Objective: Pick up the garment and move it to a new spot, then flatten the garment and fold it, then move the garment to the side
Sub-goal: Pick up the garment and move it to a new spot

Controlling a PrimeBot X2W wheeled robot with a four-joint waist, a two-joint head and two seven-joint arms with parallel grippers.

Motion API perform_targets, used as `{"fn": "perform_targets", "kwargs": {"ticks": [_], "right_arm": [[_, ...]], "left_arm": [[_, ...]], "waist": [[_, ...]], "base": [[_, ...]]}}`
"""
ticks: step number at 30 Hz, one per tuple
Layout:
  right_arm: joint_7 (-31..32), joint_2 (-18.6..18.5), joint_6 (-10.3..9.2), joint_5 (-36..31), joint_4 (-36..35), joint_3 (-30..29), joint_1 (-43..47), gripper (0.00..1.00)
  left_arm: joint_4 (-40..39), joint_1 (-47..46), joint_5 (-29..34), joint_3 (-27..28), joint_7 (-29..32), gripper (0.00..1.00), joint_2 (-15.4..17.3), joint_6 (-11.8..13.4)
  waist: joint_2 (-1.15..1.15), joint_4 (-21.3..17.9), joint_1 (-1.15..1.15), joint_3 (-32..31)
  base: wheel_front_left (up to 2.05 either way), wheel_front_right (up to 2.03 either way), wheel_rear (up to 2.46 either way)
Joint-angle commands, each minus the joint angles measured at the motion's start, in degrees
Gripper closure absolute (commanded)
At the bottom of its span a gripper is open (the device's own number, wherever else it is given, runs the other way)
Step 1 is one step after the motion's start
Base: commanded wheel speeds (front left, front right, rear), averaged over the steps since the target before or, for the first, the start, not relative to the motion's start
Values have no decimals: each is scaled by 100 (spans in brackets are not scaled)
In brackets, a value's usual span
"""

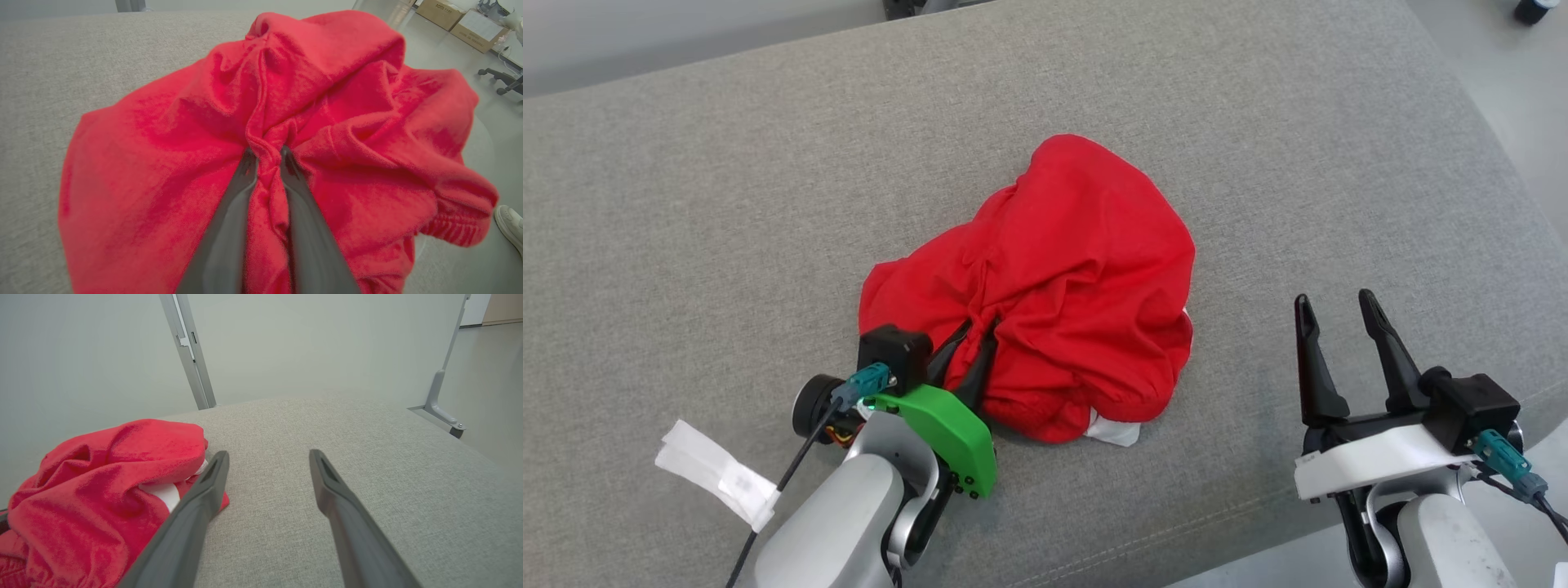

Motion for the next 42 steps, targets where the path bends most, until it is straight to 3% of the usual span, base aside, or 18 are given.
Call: {"fn": "perform_targets", "kwargs": {"ticks": [1,2,10,19,28,35,36,37,38,42], "right_arm": [[-2,-8,-5,-55,11,20,48,0],[-2,-8,-6,-63,21,27,55,0],[-3,-11,-6,-60,33,-54,234,0],[-2,-8,-6,25,-46,10,51,0],[-2,-9,-6,265,8,101,-98,0],[-2,-8,-6,324,52,124,-125,0],[-2,-9,-6,331,56,119,-115,0],[-2,-8,-6,334,60,111,-102,0],[-2,-8,-6,326,60,108,-90,0],[-2,-8,-6,327,80,74,-62,0]], "left_arm": [[76,115,-37,-2,-68,27,-3,-26],[108,130,-7,-8,-140,0,0,-25],[-668,421,-21,24,-186,0,193,187],[-1906,103,-58,59,766,0,557,489],[-1333,-859,28,-170,1635,0,503,244],[-820,-1318,88,-263,1917,0,508,83],[-769,-1335,75,-271,1932,10,500,68],[-727,-1339,56,-282,1938,36,493,66],[-696,-1328,45,-293,1943,55,491,55],[-609,-1257,19,-344,1912,100,456,21]], "waist": [[0,117,0,-96],[0,141,0,-127],[0,280,0,-376],[0,159,0,-181],[0,-178,0,134],[0,-306,0,171],[0,-312,0,165],[0,-314,0,159],[0,-314,0,153],[0,-276,0,130]], "base": [[0,0,0],[0,0,0],[0,0,0],[0,0,0],[0,0,0],[0,0,0],[0,0,0],[0,0,0],[0,0,0],[0,0,0]]}}
